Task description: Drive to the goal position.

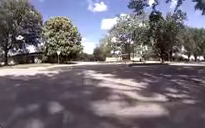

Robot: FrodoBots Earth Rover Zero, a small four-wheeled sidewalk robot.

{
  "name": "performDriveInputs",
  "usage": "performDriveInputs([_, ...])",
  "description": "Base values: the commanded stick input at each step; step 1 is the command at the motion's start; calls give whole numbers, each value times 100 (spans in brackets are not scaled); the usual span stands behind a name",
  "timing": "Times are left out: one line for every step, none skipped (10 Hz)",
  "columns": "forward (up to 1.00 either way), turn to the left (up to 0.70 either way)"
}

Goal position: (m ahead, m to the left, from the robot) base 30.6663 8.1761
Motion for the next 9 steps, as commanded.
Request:
performDriveInputs([85,0])
performDriveInputs([85,0])
performDriveInputs([85,0])
performDriveInputs([85,0])
performDriveInputs([85,0])
performDriveInputs([85,0])
performDriveInputs([85,0])
performDriveInputs([85,0])
performDriveInputs([85,0])
